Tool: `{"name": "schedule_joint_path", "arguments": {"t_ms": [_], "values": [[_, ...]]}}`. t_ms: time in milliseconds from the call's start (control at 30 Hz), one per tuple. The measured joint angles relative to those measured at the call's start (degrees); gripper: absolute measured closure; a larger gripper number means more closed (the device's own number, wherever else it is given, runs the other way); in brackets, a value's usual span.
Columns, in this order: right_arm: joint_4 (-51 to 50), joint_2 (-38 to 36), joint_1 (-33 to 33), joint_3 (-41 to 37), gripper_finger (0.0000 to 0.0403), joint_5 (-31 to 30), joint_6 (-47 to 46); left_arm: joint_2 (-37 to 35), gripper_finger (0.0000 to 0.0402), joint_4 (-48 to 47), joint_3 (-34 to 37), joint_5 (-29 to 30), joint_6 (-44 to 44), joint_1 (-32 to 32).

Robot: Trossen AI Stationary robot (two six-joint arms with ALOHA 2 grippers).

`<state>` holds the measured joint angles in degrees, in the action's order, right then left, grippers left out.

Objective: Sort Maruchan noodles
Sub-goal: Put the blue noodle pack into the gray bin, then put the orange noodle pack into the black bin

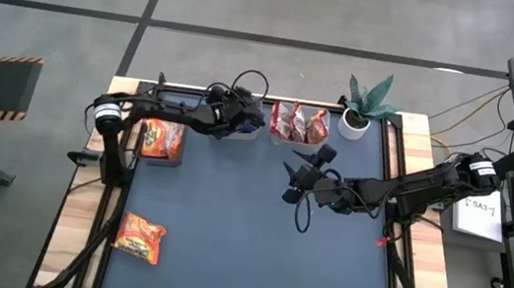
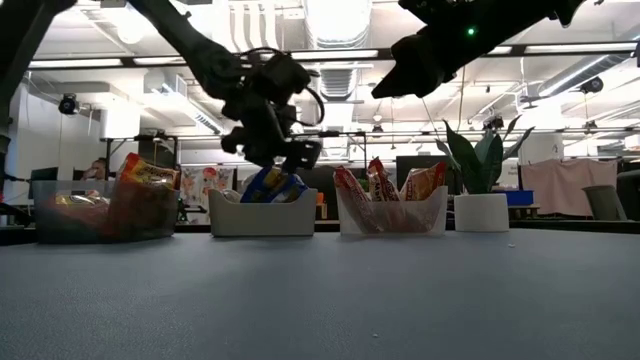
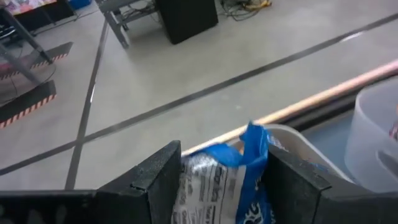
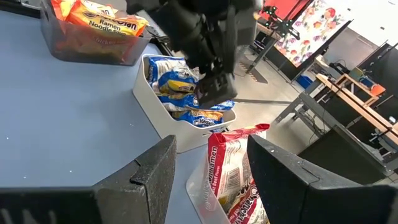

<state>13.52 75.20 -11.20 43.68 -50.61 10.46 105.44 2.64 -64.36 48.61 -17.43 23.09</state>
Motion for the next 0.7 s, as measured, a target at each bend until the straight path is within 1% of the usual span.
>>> {"name": "schedule_joint_path", "arguments": {"t_ms": [200, 333, 500, 600, 700], "values": [[0.0, 0.0, 0.0, 0.0, 0.0216, 0.0, 0.0, 1.9, 0.0209, -0.1, -0.1, 0.0, -1.5, 0.0], [0.0, 0.0, 0.0, 0.0, 0.0216, 0.0, 0.0, 1.2, 0.0209, -0.7, -0.1, 0.1, -0.2, -0.3], [0.0, 0.0, 0.0, 0.0, 0.0216, 0.0, -0.4, -4.8, 0.0209, -6.0, -1.2, 0.2, 4.8, -2.6], [0.0, 0.0, 0.0, 0.0, 0.0216, 0.0, -0.4, -9.8, 0.0209, -13.5, -2.2, 0.3, 5.6, -4.6], [0.0, 0.0, 0.0, 0.0, 0.0216, 0.0, -0.4, -15.0, 0.0209, -21.8, -2.7, 0.3, 4.5, -7.3]]}}
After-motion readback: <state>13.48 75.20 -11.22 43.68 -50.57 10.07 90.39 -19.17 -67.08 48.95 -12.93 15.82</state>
